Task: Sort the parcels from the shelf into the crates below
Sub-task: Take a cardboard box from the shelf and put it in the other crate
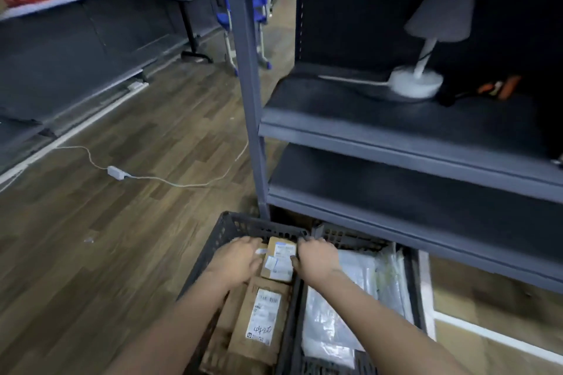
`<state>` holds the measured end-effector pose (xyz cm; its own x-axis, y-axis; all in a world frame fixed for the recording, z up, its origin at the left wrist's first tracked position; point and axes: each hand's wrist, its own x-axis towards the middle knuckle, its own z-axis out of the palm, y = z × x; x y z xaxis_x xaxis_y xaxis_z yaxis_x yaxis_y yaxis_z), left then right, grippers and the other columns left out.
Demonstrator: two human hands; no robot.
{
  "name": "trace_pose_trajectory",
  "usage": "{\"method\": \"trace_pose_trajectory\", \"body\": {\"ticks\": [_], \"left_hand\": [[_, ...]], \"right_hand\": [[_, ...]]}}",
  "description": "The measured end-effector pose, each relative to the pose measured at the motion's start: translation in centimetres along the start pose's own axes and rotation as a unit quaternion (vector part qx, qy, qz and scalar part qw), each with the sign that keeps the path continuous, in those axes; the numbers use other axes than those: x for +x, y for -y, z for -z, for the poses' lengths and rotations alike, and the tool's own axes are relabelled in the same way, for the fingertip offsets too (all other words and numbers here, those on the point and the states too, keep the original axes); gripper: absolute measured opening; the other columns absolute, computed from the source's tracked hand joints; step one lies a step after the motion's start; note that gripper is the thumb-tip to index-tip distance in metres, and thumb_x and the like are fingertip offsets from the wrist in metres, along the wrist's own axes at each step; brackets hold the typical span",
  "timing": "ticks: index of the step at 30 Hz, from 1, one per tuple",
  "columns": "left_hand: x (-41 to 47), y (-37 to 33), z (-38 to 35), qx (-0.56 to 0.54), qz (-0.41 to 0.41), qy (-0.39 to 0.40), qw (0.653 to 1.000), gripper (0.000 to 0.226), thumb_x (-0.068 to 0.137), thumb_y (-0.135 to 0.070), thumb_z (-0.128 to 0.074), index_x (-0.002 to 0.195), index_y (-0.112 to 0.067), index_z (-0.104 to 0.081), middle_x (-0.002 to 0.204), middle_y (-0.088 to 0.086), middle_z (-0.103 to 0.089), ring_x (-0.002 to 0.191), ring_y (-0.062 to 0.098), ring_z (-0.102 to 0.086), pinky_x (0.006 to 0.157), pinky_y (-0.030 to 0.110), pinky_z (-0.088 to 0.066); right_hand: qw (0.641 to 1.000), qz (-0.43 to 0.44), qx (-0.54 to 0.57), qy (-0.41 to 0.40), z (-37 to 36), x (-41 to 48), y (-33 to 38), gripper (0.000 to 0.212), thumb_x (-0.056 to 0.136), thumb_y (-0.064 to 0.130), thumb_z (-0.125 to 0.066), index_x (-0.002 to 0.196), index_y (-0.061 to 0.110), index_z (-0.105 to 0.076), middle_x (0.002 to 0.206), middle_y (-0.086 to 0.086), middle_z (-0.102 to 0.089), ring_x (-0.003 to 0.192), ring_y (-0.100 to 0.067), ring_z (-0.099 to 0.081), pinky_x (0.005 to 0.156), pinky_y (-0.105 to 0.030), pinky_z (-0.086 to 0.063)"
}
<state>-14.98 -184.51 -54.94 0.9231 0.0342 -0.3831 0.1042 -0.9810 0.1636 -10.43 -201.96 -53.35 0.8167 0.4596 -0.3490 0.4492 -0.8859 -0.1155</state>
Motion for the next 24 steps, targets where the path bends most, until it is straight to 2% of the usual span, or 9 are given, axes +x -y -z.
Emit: {"method": "trace_pose_trajectory", "body": {"ticks": [7,13,20,22,24], "left_hand": [[-8.3,-9.4,20.0,0.009,-0.041,-0.071,0.997,0.041,0.098,-0.033,-0.041,0.135,-0.019,-0.046,0.133,0.002,-0.056,0.122,0.021,-0.053,0.097,0.034,-0.045],[-15.1,-18.5,33.6,-0.034,-0.08,-0.114,0.99,0.033,0.098,-0.037,-0.038,0.117,-0.02,-0.06,0.115,0.0,-0.066,0.104,0.021,-0.062,0.084,0.034,-0.05],[-18.4,-26.3,43.0,-0.027,-0.135,-0.18,0.974,0.034,0.097,-0.038,-0.039,0.111,-0.018,-0.062,0.115,0.002,-0.066,0.108,0.023,-0.06,0.086,0.036,-0.048],[-17.7,-27.8,44.5,-0.023,-0.143,-0.182,0.973,0.034,0.096,-0.038,-0.04,0.108,-0.015,-0.063,0.114,0.003,-0.066,0.106,0.025,-0.06,0.085,0.036,-0.048],[-16.4,-28.9,46.0,-0.027,-0.145,-0.188,0.971,0.035,0.096,-0.038,-0.04,0.106,-0.013,-0.062,0.115,0.008,-0.065,0.106,0.028,-0.059,0.085,0.036,-0.048]], "right_hand": [[0.996,-0.035,0.004,-0.088,21.7,-11.5,-2.1,0.04,0.098,0.035,-0.038,0.122,0.006,-0.051,0.126,-0.013,-0.056,0.12,-0.031,-0.05,0.093,-0.038,-0.043],[0.983,-0.091,-0.002,-0.159,36.3,-22.1,-5.6,0.042,0.098,0.039,-0.035,0.121,0.008,-0.051,0.126,-0.012,-0.056,0.119,-0.03,-0.05,0.091,-0.037,-0.044],[0.96,-0.154,0.053,-0.229,45.2,-28.9,-11.7,0.04,0.098,0.038,-0.035,0.111,0.006,-0.055,0.115,-0.014,-0.061,0.108,-0.031,-0.056,0.075,-0.035,-0.041],[0.954,-0.177,0.071,-0.231,46.1,-29.1,-13.4,0.041,0.098,0.039,-0.035,0.112,0.006,-0.055,0.116,-0.013,-0.061,0.108,-0.031,-0.056,0.076,-0.034,-0.042],[0.95,-0.19,0.097,-0.23,46.9,-28.6,-14.7,0.043,0.098,0.04,-0.035,0.119,0.007,-0.053,0.122,-0.013,-0.059,0.112,-0.03,-0.054,0.085,-0.036,-0.046]]}}
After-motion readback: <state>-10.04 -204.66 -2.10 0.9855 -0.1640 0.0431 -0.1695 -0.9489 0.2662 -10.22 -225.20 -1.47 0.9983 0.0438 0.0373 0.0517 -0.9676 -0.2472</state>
